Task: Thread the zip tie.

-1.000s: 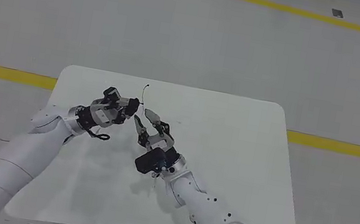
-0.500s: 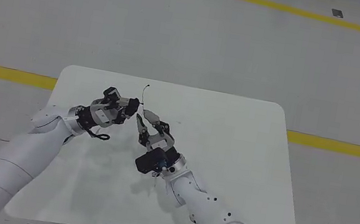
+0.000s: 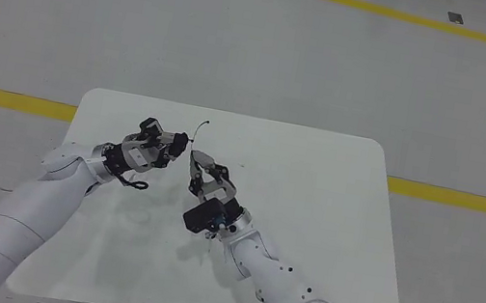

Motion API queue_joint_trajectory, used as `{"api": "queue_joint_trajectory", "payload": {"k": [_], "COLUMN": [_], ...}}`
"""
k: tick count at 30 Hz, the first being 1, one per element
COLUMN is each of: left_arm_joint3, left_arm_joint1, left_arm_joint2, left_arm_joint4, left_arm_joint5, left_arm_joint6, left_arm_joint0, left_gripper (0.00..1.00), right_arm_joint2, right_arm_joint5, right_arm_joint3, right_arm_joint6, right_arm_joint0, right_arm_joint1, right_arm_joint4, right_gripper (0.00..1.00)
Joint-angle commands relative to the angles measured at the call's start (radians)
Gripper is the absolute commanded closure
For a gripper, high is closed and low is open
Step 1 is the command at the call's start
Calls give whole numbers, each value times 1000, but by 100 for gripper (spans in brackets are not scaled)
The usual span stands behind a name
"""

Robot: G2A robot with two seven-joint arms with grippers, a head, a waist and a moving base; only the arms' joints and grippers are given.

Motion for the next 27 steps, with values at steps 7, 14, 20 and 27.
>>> {"api": "queue_joint_trajectory", "payload": {"k": [7, 14, 20, 27], "left_arm_joint3": [0, 0, 0, 0], "left_arm_joint1": [0, 0, 0, 0], "left_arm_joint2": [0, 0, 0, 0], "left_arm_joint4": [0, 0, 0, 0], "left_arm_joint5": [0, 0, 0, 0], "left_arm_joint6": [0, 0, 0, 0], "left_arm_joint0": [0, 0, 0, 0], "left_gripper": [100, 100, 100, 100], "right_arm_joint2": [2, 10, 24, 30], "right_arm_joint5": [0, 0, 0, 0], "right_arm_joint3": [4, 14, 15, 16], "right_arm_joint6": [8, 29, 37, 48], "right_arm_joint0": [-1, -6, -15, -20], "right_arm_joint1": [0, 0, 3, 7], "right_arm_joint4": [0, 0, 0, 0], "right_gripper": [100, 100, 100, 100]}}
